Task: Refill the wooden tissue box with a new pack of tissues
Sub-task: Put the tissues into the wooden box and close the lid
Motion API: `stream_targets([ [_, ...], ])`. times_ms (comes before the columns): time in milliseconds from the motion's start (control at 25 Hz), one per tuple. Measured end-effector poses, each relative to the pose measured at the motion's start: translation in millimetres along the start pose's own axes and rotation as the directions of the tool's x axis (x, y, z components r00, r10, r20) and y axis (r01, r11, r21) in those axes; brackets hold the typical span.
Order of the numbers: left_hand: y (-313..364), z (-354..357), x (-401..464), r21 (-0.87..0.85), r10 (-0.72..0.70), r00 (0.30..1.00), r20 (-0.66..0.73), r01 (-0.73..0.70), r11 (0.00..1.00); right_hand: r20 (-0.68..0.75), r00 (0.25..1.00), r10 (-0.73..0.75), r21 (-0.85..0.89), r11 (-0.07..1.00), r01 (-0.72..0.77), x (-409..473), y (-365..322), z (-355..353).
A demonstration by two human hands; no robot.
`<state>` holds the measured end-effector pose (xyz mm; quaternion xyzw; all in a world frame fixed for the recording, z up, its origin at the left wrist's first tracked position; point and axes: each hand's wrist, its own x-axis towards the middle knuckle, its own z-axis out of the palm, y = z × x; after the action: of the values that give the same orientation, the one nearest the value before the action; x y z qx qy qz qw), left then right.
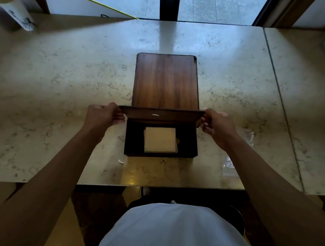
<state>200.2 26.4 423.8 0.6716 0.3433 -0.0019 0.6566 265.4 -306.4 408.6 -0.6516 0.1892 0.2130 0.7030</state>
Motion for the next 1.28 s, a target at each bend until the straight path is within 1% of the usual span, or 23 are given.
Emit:
stream_targets([
  [80,-11,-6,-7,0.005,-0.034,0.999,0.033,0.034,0.999,0.021,0.999,0.025,-0.085,0.996,-0.023,-6,3,-4],
  [240,-32,-13,-17,0.137,-0.089,0.994,0.065,0.08,0.987,-0.023,0.998,0.066,-0.263,0.962,-0.07,-17,18,-9],
  [360,-41,-13,-22,0.226,-0.083,0.996,0.03,0.074,0.971,-0.047,0.999,0.022,-0.477,0.878,-0.042,-22,26,-11],
  [520,-49,-9,-23,0.313,-0.072,0.997,-0.007,0.071,0.947,-0.1,0.994,-0.045,-0.615,0.788,-0.026,-23,31,-8],
  [560,-51,-8,-23,0.325,-0.077,0.997,-0.026,0.081,0.942,-0.103,0.992,-0.074,-0.657,0.754,-0.012,-24,32,-5],
  [600,-52,-7,-22,0.331,-0.083,0.995,-0.05,0.095,0.939,-0.096,0.99,-0.104,-0.719,0.695,0.004,-24,33,-2],
  [720,-54,-2,-21,0.352,-0.095,0.989,-0.11,0.128,0.927,-0.061,0.98,-0.19,-0.892,0.45,0.032,-24,32,7],
  [760,-53,-2,-20,0.359,-0.096,0.988,-0.121,0.133,0.924,-0.053,0.975,-0.214,-0.917,0.396,0.037,-25,32,11],
  [800,-53,-1,-20,0.363,-0.098,0.987,-0.13,0.139,0.921,-0.051,0.972,-0.23,-0.928,0.369,0.038,-26,32,13],
  [880,-53,0,-20,0.367,-0.102,0.983,-0.152,0.152,0.918,-0.047,0.968,-0.246,-0.938,0.344,0.042,-28,33,18],
  [1000,-57,3,-22,0.403,-0.078,0.981,-0.178,0.145,0.904,-0.015,0.969,-0.246,-0.96,0.274,0.054,-33,36,22],
  [1200,-59,3,-24,0.432,-0.053,0.983,-0.174,0.125,0.893,0.028,0.967,-0.255,-0.959,0.268,0.098,-34,40,25],
  [1280,-58,3,-23,0.453,-0.046,0.988,-0.149,0.11,0.885,0.035,0.971,-0.236,-0.957,0.271,0.1,-29,40,22],
])
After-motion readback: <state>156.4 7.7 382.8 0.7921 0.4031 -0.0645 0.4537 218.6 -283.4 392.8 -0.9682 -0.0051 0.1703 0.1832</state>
